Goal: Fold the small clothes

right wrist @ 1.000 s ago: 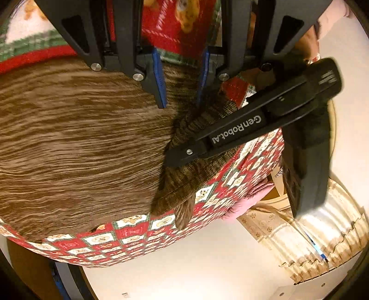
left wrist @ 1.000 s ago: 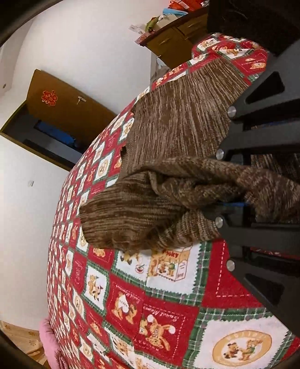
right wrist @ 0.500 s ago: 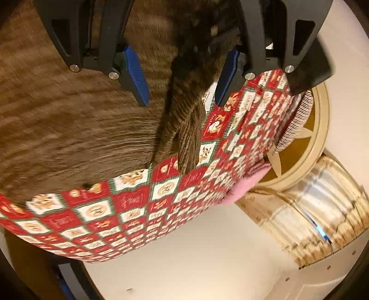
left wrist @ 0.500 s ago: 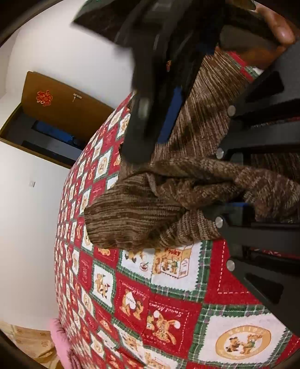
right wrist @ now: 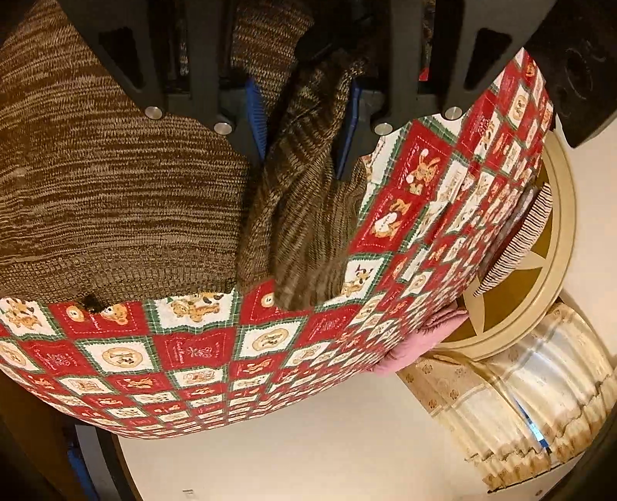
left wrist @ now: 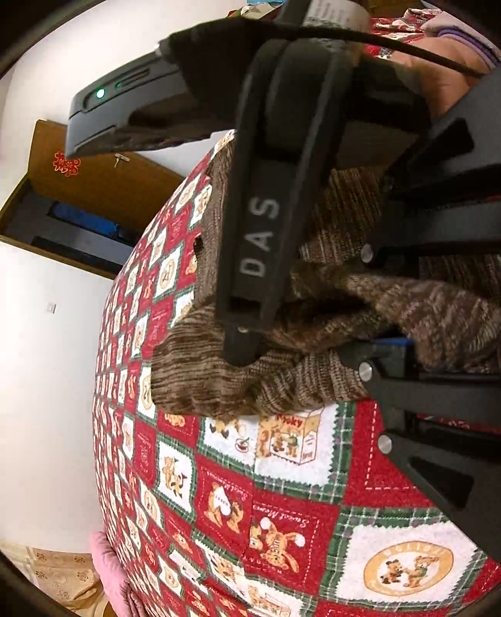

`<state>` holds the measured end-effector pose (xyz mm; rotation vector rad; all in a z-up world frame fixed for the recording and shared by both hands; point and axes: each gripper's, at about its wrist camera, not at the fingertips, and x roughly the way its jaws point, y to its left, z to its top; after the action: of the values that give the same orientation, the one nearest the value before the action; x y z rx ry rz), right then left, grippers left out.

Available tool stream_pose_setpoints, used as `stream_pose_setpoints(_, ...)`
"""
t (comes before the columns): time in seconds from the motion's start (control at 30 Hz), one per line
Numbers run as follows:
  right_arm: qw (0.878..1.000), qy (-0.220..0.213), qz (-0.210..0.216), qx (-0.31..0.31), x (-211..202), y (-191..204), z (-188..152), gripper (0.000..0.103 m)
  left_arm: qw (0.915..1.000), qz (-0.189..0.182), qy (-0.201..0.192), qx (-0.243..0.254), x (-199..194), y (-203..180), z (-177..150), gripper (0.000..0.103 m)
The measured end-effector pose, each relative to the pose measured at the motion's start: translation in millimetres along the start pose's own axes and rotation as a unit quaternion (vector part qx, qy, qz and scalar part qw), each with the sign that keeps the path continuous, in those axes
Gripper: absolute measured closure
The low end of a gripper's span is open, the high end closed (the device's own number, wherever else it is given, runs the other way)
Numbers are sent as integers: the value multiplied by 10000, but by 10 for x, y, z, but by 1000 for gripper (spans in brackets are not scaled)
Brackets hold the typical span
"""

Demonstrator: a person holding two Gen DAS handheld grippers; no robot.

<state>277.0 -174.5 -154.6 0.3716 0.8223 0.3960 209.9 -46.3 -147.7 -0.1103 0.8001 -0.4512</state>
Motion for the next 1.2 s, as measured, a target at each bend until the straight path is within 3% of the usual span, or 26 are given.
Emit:
stream_pose_setpoints(0.03,10000,-28,13,-15,-10,-7,10,77,10000,-2,3,-10,1,2,1,83)
stream_pose_setpoints(0.07,10000,-35,18,-41,-25,-1,17,94,10000,-2,6,-29,1,5,6,84)
stream_pose_setpoints(0.23,9992,-268,-163,-240,-231,34,22,94,9999,100,63,-47,-27,-80,82,87)
stream_pose_setpoints(0.43,9984,-458,-162,-290,-598,-106,126,94,9995,-270,118,-87,-96,-353,202,87)
stream_pose_setpoints(0.7,9965,-473,-469,-506,-989,-341,216,94,9983,-516,268,99,-39,-755,295,87)
stream_pose_setpoints(0.93,9950,-286,-868,-408,-1188,-713,-38,94,9939,-885,657,60,199,-968,131,88)
stream_pose_setpoints(1.0,9949,-194,-963,-237,-1168,-868,-160,94,9933,-831,802,85,316,-996,46,88)
stream_pose_setpoints(1.13,9975,-228,-641,208,-1179,-1066,-270,94,9937,-797,764,180,345,-1023,3,88)
stream_pose_setpoints(1.2,9968,-264,-248,712,-1215,-1203,-258,86,9935,-854,739,132,343,-988,1,88)
